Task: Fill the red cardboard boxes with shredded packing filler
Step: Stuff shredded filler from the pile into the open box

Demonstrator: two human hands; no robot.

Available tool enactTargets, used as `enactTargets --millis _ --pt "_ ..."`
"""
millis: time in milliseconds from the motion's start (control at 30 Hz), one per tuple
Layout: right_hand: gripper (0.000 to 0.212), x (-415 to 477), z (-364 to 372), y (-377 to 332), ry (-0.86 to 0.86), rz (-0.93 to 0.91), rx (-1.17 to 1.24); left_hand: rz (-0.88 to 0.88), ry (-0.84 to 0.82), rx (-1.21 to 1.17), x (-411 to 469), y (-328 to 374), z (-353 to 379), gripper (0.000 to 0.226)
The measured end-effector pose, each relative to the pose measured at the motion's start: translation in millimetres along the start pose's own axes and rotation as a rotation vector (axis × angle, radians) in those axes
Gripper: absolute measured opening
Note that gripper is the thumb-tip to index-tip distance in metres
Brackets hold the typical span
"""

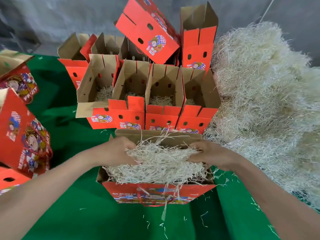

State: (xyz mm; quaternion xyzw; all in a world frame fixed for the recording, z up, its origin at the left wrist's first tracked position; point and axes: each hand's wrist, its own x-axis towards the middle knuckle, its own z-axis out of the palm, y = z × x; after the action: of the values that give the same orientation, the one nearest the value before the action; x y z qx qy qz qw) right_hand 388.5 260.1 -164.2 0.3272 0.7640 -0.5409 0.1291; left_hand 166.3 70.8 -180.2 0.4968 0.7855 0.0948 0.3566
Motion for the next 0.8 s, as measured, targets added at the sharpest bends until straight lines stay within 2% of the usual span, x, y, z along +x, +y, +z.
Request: enactTargets --millis 67,133,200,233,267,300,333,367,400,467,567,633,700,733,800 --pt "0.054 -0.2 -0.9 -1.6 0.045 -0.025 0.067 -0.010 0.031 0.063 -0.3 -3.2 -3.2 0.060" --pt "0.049 2.8 2.2 -4.0 0.183 -0.034 0.215 0.037 0.055 -0.060 1.0 0.6 -4.1 0.058" --pt "0.075 6.7 4.6 -4.1 0.202 -0.017 0.444 0.064 -0.024 -0.387 2.5 9.4 -3.2 0.057" --pt "0.086 7.4 7.1 -3.8 0.134 -0.013 0.557 0.065 -0.067 -0.521 5.3 14.7 -1.6 0.057" --pt "0.089 8.6 9.7 -2.1 0.039 -0.018 0.643 0.065 -0.097 -0.606 8.8 19.8 1.5 0.055" --pt "0.075 7.7 12.6 -4.1 -0.050 -0.029 0.703 0.051 -0.111 -0.650 12.5 25.2 4.3 0.054" --pt "0.050 8.5 13.9 -3.3 -0.120 -0.051 0.738 0.032 -0.101 -0.673 16.4 29.9 7.3 0.055" --pt "0.021 8.8 16.3 -6.9 -0.156 -0.073 0.784 0.012 -0.086 -0.685 20.2 33.3 9.1 0.056" --pt "0.009 12.0 18.2 -5.3 -0.119 -0.097 0.807 -0.005 -0.076 -0.696 23.2 34.8 10.7 0.057" --pt "0.010 18.5 26.4 -4.5 -0.007 -0.091 0.694 -0.053 -0.090 -0.751 28.3 36.0 13.4 0.062" --pt "0.026 29.5 41.0 -7.1 0.063 -0.043 0.386 -0.027 -0.061 -0.655 33.7 45.0 19.0 0.032" --pt "0.018 26.9 38.9 -8.6 0.075 -0.033 0.278 -0.063 0.004 -0.563 34.3 45.1 17.9 0.030" --pt "0.004 19.1 25.1 -4.2 0.111 -0.044 0.319 -0.073 0.070 -0.449 30.2 34.3 10.3 0.028" --pt "0.004 15.0 17.3 -0.6 0.139 -0.047 0.339 -0.077 0.092 -0.408 27.0 27.1 5.4 0.035" --pt "0.011 7.8 7.6 4.8 0.165 -0.042 0.336 -0.105 0.116 -0.373 24.0 13.8 -1.3 0.064"
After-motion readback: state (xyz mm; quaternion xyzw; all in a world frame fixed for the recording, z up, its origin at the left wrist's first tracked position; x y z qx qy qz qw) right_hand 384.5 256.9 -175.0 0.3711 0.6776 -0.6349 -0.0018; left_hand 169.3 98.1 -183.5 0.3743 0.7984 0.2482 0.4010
